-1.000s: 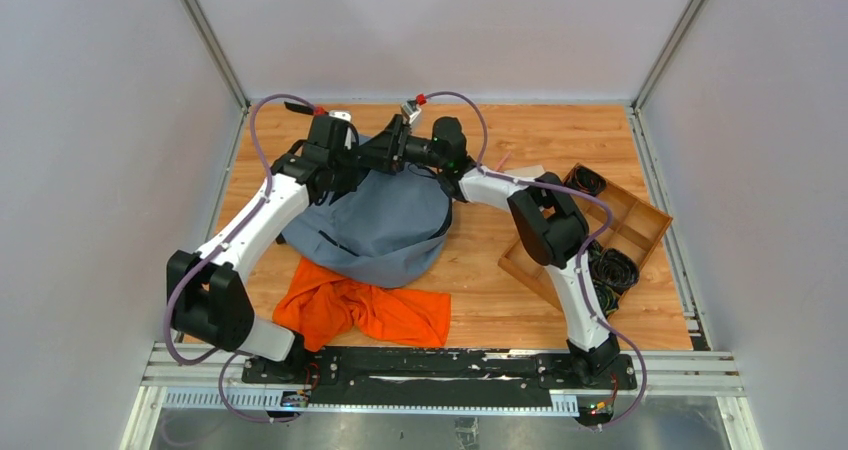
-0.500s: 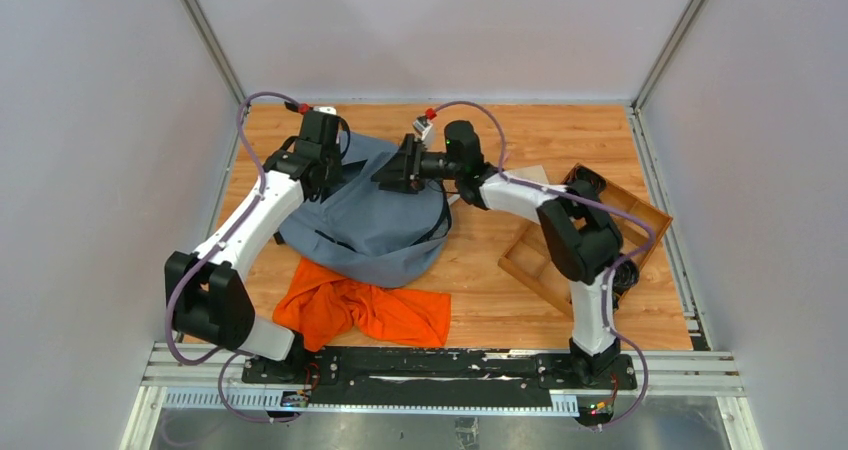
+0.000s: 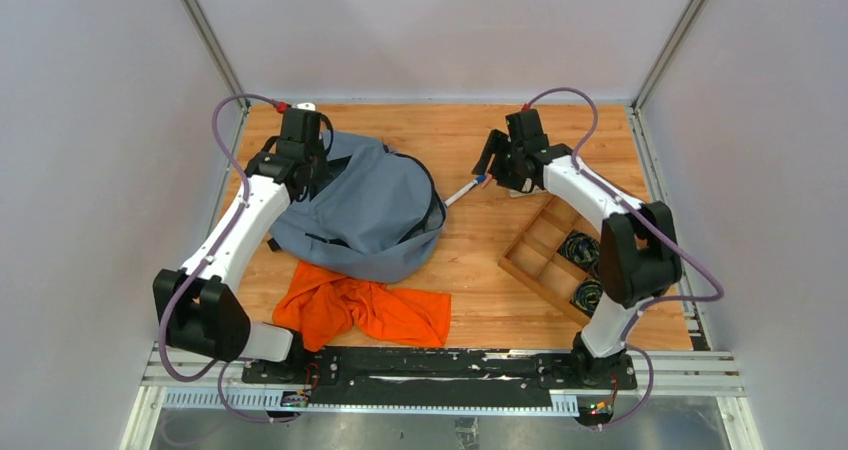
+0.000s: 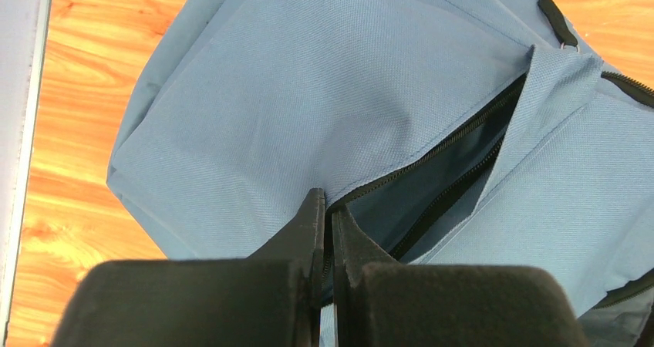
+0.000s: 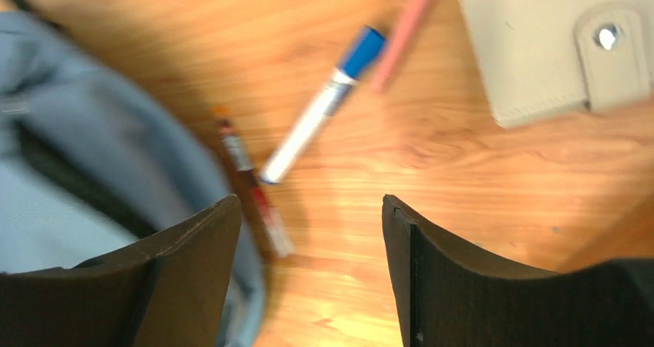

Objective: Pack the student bag
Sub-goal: Pick up the stationery from the center of the board.

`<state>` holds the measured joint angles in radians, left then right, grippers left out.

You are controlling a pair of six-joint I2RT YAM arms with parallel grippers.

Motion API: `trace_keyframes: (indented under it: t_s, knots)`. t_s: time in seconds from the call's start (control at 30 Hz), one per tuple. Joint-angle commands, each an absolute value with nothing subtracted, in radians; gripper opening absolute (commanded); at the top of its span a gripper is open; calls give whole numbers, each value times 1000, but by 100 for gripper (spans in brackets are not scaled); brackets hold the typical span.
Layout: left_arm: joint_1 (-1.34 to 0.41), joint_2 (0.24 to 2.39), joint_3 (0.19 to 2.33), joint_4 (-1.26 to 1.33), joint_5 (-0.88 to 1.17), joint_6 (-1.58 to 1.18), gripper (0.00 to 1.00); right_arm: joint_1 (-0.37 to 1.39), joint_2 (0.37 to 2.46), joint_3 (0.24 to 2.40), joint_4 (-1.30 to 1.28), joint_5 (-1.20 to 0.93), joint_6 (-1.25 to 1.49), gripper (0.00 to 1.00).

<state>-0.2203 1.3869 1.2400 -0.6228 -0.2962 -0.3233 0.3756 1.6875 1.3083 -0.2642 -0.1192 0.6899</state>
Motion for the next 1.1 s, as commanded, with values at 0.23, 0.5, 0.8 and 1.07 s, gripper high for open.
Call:
trace_keyframes:
  t_s: [0.23, 0.5, 0.8, 1.07]
  knots:
    - [-160, 1287, 1229, -611, -335, -372, 0, 398, 1938, 1499, -503, 41, 795, 62]
    - [-141, 1267, 1200, -579, -215, -374, 0, 433, 2069, 1639, -559, 78, 921, 64]
    - [-141, 1286, 1170, -568, -154, -379, 0, 488, 2246, 1885, -733, 202, 914, 63]
    - [-141, 1286, 1166, -565, -143, -375, 0, 503, 2268, 1846, -750, 240, 906, 57]
